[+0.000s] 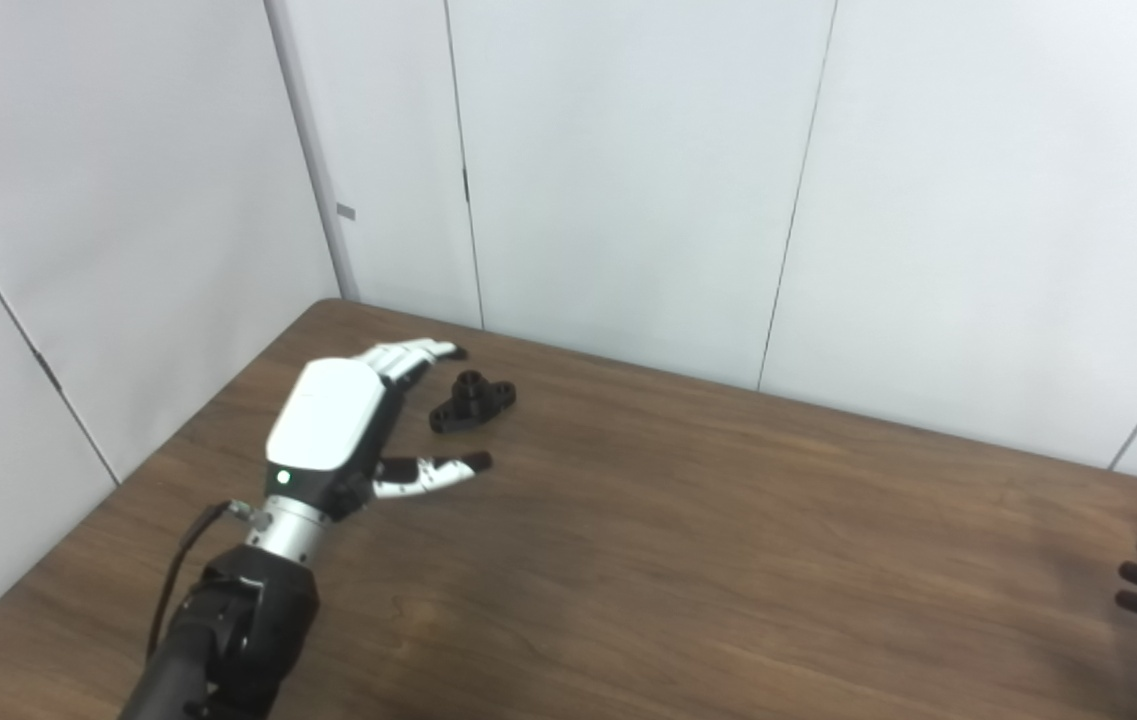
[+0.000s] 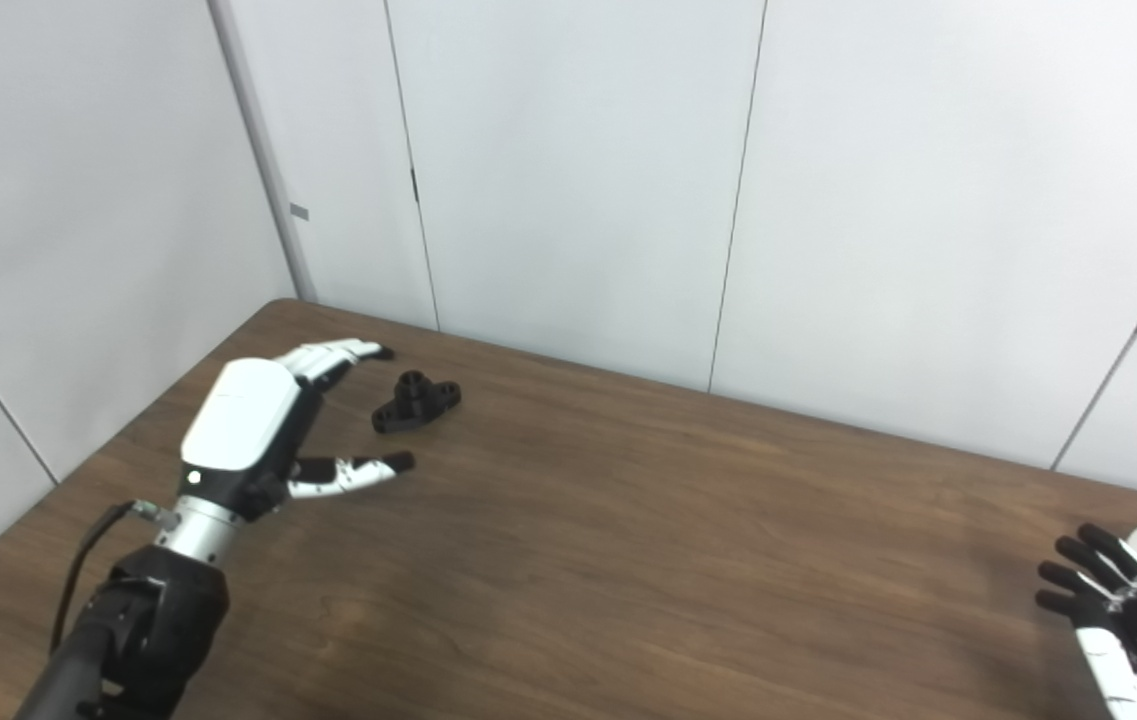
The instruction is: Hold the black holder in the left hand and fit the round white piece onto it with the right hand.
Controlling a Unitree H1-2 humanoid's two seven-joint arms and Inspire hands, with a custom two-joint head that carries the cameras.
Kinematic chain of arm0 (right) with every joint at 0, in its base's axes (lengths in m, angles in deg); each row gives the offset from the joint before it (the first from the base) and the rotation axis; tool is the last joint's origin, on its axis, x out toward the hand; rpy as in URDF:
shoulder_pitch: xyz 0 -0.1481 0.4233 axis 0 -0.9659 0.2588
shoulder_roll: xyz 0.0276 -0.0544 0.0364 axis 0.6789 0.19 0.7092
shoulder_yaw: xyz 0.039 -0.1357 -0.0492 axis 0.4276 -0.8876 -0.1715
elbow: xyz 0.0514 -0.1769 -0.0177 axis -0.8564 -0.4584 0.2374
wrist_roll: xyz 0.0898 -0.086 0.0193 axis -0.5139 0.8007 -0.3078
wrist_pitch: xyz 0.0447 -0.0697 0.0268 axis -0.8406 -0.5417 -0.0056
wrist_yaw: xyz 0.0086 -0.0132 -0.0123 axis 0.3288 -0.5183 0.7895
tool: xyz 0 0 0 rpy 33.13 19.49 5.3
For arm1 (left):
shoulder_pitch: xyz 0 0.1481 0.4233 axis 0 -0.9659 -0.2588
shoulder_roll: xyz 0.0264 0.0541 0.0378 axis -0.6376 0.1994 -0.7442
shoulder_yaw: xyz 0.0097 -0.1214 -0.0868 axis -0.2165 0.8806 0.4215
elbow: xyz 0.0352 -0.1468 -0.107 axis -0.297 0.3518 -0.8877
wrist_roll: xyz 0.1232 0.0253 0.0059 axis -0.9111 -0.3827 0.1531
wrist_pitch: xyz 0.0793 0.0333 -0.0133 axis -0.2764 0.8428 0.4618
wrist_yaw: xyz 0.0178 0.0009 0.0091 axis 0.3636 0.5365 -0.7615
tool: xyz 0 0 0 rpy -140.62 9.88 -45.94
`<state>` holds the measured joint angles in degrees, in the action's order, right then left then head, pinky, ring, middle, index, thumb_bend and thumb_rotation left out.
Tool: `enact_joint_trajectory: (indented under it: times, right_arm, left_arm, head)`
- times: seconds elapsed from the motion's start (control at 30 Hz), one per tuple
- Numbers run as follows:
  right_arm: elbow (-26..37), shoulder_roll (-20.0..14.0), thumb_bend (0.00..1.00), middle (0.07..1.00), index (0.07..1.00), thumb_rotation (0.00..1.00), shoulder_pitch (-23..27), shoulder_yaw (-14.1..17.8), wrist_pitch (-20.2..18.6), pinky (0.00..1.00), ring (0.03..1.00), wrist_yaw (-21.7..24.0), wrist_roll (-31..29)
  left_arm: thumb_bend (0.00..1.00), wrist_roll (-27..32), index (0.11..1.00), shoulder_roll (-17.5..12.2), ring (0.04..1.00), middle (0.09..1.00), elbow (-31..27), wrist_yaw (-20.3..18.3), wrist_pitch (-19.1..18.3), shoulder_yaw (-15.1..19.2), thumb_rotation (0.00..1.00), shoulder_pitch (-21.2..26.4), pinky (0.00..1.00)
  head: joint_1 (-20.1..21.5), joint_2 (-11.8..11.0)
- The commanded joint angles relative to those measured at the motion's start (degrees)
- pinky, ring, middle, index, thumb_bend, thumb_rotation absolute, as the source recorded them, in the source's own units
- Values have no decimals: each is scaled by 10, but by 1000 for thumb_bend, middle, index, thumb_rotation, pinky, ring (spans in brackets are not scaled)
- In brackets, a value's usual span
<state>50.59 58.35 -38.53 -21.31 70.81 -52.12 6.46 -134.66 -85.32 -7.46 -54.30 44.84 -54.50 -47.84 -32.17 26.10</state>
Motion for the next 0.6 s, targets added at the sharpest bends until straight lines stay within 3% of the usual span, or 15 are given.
enact_joint_trajectory:
  times: [0.0, 0.2, 0.57]
  right_arm:
    - [-31, 3, 640, 736, 733, 602, -23, 3, 15, 564, 685, 2, -6]
    - [-41, 4, 726, 719, 705, 610, -20, 5, 22, 545, 670, 9, -15]
    - [-47, 0, 785, 703, 677, 618, -21, 8, 27, 513, 654, 18, -29]
  left_arm:
    - [758, 4, 805, -25, 801, 827, -3, 15, -8, 14, 484, 23, 665]
    - [754, 8, 809, -43, 800, 832, 24, 23, -22, 25, 476, 32, 669]
    - [748, 48, 831, -75, 827, 857, 98, 2, -63, 17, 490, 75, 704]
  head:
    - [-1, -1]
    - [-6, -6]
    - [-9, -5]
